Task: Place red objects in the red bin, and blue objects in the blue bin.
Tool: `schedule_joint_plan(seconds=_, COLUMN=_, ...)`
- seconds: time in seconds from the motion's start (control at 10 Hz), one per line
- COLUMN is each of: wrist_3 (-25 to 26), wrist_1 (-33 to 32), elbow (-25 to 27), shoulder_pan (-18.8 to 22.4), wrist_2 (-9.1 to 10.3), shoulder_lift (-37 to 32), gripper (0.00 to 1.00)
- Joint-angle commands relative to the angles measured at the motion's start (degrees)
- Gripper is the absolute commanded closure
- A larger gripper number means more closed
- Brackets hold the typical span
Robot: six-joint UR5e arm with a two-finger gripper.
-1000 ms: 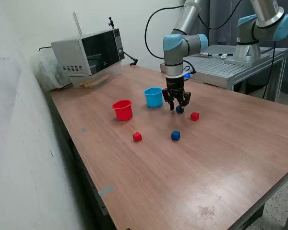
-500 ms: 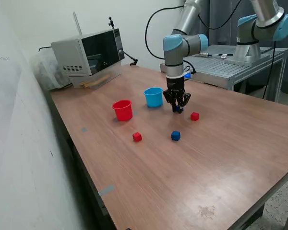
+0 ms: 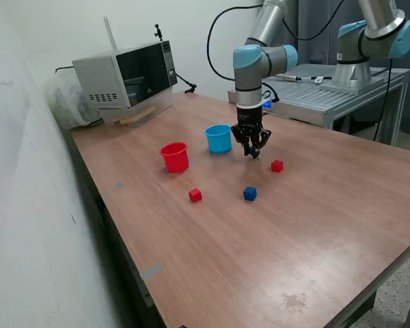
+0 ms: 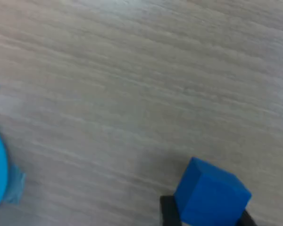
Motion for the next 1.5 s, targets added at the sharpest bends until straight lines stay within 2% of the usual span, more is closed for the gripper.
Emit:
schedule_joint_plan(seconds=0.0, wrist_3=0.0, wrist_1=2.7, elbow=-0.3, shoulder_pan=0.2, wrist_2=-0.58, shoulder_lift=-3.3, gripper=1.0)
schedule_joint_plan(seconds=0.4, wrist_3=0.1, wrist_1=4.6, elbow=-0.3, shoulder_pan=0.0, wrist_2=-0.67, shoulder_lift=-9.0, gripper=1.0)
schedule_joint_plan(seconds=0.6, wrist_3=-0.1, wrist_1=5.2, elbow=-2.2, shoulder_pan=-0.5, wrist_2=-0.67, shoulder_lift=-9.9, gripper=1.0)
schedule_joint_plan(seconds=0.8, wrist_3=-0.1, wrist_1=5.9, elbow=-4.8, shoulder_pan=-4.5, wrist_2=-0.58, shoulder_lift=-9.3, gripper=1.0)
schedule_joint_plan(seconds=1.4, wrist_3=-0.2, wrist_1=6.0, elbow=-8.6, shoulder_pan=-12.0, wrist_2=-0.5, shoulder_lift=-5.7, gripper=1.0)
